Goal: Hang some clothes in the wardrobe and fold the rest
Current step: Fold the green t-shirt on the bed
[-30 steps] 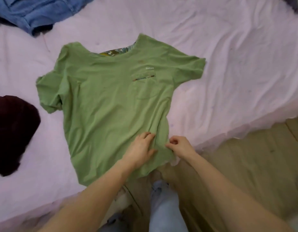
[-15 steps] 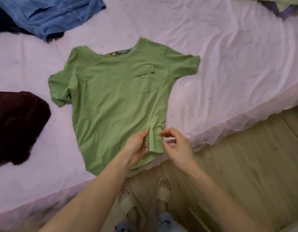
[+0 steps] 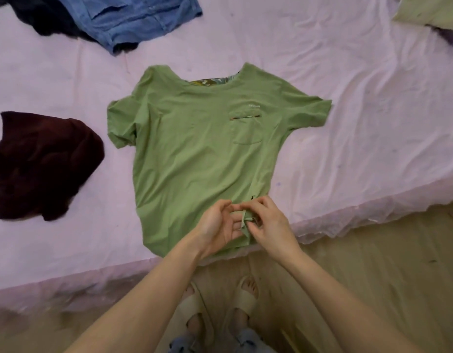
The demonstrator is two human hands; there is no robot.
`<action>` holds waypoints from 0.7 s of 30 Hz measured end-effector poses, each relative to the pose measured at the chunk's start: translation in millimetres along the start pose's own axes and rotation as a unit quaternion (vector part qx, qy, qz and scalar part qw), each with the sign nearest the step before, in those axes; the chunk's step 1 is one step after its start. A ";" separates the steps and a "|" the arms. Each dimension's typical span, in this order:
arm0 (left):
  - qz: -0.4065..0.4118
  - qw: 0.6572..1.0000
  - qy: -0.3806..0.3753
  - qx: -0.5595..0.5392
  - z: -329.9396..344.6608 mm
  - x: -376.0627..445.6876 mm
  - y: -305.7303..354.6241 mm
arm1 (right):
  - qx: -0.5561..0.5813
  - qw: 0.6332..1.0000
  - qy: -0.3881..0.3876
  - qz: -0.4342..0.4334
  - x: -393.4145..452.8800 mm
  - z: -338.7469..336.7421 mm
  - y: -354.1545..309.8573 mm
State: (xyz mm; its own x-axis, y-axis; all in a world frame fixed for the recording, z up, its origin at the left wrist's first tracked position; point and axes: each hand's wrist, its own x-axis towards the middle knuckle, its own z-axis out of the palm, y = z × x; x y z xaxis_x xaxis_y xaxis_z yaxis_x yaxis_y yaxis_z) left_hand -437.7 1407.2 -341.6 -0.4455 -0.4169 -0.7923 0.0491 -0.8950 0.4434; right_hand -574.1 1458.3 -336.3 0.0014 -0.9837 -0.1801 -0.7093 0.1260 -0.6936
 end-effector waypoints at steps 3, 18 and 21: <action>0.066 0.989 0.091 0.092 -5.3 -11.9 -5.5 | -0.026 0.999 0.030 -0.001 1.0 3.1 3.1; 0.213 0.926 0.202 0.239 -112.5 -44.3 -42.3 | -0.044 0.994 -0.058 0.080 42.6 84.5 -24.2; 0.221 0.884 0.106 0.399 -95.0 -48.3 -54.1 | 0.058 0.984 -0.013 0.168 46.3 94.9 -21.7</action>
State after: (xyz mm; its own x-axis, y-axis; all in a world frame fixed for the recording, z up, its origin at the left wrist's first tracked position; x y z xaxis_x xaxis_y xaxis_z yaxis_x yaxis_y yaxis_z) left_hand -334.0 1460.7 -367.0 -0.3585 -0.7944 -0.4903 -0.5066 -0.2756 0.8169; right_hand -491.8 1422.2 -395.9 -0.2013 -0.8802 -0.4298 -0.5873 0.4596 -0.6662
